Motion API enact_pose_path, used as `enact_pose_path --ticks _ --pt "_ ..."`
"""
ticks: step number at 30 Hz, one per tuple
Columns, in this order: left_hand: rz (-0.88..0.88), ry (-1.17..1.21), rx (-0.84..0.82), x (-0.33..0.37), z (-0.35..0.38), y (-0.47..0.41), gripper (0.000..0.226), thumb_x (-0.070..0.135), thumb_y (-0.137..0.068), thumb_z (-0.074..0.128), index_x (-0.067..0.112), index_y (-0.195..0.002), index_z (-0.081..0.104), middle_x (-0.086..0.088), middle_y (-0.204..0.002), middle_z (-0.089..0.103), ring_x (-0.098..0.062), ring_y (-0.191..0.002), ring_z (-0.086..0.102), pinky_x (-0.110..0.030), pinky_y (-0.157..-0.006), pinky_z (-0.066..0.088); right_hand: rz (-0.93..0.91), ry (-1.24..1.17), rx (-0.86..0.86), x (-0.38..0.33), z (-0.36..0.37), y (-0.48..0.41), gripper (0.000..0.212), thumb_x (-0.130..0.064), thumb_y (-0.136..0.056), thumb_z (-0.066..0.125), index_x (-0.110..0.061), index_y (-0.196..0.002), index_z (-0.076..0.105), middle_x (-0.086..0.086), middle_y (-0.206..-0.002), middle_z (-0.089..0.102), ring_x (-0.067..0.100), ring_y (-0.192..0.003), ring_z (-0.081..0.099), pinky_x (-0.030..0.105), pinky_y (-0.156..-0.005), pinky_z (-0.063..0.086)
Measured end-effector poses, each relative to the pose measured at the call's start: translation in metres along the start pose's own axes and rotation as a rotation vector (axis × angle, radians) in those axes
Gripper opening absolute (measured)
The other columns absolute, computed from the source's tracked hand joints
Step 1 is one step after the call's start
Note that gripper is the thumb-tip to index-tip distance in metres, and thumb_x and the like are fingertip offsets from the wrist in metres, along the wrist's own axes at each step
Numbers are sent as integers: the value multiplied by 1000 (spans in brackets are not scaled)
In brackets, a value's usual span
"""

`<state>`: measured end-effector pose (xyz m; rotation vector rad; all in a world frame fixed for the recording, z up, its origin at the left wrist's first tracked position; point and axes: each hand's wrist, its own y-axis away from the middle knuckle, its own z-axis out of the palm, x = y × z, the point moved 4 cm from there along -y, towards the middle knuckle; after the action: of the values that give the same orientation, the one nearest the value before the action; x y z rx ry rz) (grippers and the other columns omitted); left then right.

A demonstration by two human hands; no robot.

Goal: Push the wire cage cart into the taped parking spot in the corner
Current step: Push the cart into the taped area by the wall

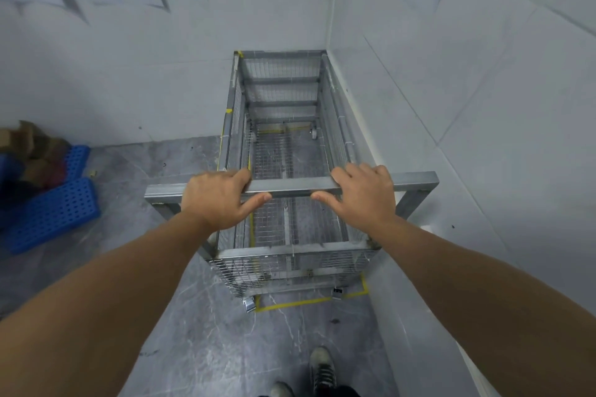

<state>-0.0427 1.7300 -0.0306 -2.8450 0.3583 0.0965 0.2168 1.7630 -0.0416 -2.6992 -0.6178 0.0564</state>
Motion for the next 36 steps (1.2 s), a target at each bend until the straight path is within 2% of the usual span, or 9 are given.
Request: enact_pose_path --ticks 4,7,10,14,17,22,27,32,36 --pt "5 42 -79 -2 1 0 65 83 -81 12 25 -78 42 8 -62 50 -14 -52 50 -26 -49 38 5 -4 -74 -1 -1 -1 62 -80 -86 26 -25 -91 55 -6 -85 59 19 -79 54 38 -75 37" --pt "27 107 -151 -8 -1 -4 60 82 -82 19 27 -83 42 7 -71 56 -16 -62 55 -31 -56 45 -43 0 -107 -12 -2 -2 56 -77 -88 24 -28 -97 49 -7 -91 56 19 -83 53 39 -77 35" --pt "95 197 -235 -11 -5 -1 53 78 -85 28 27 -88 43 5 -80 56 -19 -70 56 -33 -58 43 -16 -4 -117 -29 -2 -3 55 -76 -89 22 -28 -95 48 -7 -92 57 21 -85 52 40 -77 32" --pt "92 156 -201 -43 -10 -1 62 82 -81 25 27 -95 49 7 -81 57 -19 -71 58 -37 -64 51 9 -16 -89 -56 1 -10 58 -76 -89 21 -25 -93 49 -3 -90 58 24 -85 53 44 -81 34" --pt "74 106 -218 -65 -3 8 70 86 -78 19 25 -90 50 4 -72 56 -21 -65 58 -38 -62 53 14 21 -42 -69 5 -12 57 -74 -90 24 -23 -90 49 -2 -85 58 25 -80 52 43 -80 33" --pt "136 -20 -145 -59 -2 14 67 79 -81 8 20 -78 41 2 -58 50 -21 -46 46 -30 -46 40 -4 26 29 -71 8 -12 58 -74 -92 31 -20 -89 51 0 -83 58 25 -77 51 43 -78 31" --pt "129 -20 -129 -59 -3 15 63 77 -84 13 20 -76 41 4 -55 48 -18 -42 43 -29 -46 40 57 21 16 -78 6 -15 63 -79 -88 32 -21 -90 55 -1 -84 59 25 -79 52 44 -81 32" --pt "105 -32 -99 -57 -5 17 66 79 -80 9 21 -76 41 5 -55 47 -20 -44 45 -28 -46 35 54 -23 3 -89 5 -19 62 -78 -87 35 -21 -94 59 0 -88 60 26 -82 54 46 -83 32" --pt "82 -38 -134 -55 -9 15 64 79 -80 13 22 -76 41 8 -54 42 -17 -44 41 -28 -47 31 72 -17 5 -88 5 -19 62 -78 -87 35 -21 -93 60 0 -87 61 26 -82 53 46 -83 32"
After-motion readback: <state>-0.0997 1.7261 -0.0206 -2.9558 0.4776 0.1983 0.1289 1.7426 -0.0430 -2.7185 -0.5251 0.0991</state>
